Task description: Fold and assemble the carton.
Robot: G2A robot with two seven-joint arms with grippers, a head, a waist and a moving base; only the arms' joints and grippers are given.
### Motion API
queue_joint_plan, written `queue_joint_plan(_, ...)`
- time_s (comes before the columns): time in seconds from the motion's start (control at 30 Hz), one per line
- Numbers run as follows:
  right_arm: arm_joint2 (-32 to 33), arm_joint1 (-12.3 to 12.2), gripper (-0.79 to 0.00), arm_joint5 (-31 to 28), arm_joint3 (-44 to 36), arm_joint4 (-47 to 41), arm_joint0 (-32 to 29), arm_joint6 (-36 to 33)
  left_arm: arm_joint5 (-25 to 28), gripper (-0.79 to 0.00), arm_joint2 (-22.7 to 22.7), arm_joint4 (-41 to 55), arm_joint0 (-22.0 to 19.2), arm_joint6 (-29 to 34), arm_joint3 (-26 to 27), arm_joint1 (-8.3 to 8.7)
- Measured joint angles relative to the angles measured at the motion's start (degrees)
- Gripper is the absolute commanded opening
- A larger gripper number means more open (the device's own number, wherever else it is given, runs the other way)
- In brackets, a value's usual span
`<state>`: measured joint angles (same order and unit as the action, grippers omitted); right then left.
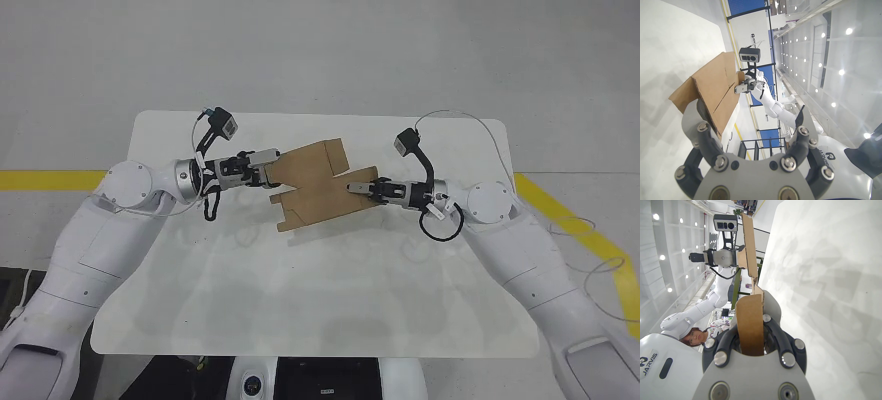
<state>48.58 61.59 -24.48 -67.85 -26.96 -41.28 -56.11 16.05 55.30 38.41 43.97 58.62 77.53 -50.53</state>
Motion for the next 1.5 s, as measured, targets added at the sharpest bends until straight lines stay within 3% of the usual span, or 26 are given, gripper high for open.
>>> queue_joint_plan(0.07, 0.13, 0.08, -0.785, 0.0, -0.11, 0.12, -0.09, -0.24, -0.29, 0.0, -0.11, -0.56, 0.09, -0.13, -0.41, -0.16)
queue_joint_plan(0.17, 0.38, 0.23, -0.785, 0.01, -0.5, 0.11, -0.33, -0.5, -0.72, -0.348, -0.11, -1.71, 0.12, -1.09, -1.06, -0.42)
queue_joint_plan(0.2, 0.47, 0.28, -0.785, 0.01, -0.61, 0.15, -0.41, -0.61, -0.78, -0.416, -0.12, -2.3, 0.12, -1.39, -1.25, -0.52)
queue_joint_plan(0.23, 0.52, 0.32, -0.785, 0.01, -0.68, 0.22, -0.45, -0.74, -0.85, -0.434, -0.14, -2.71, 0.12, -1.53, -1.35, -0.59)
queue_joint_plan(1.5, 2.72, 1.93, -0.785, 1.22, -0.44, 3.11, -1.29, -2.1, -1.89, -0.65, 2.05, -10.9, 1.11, -0.6, -3.96, -2.4)
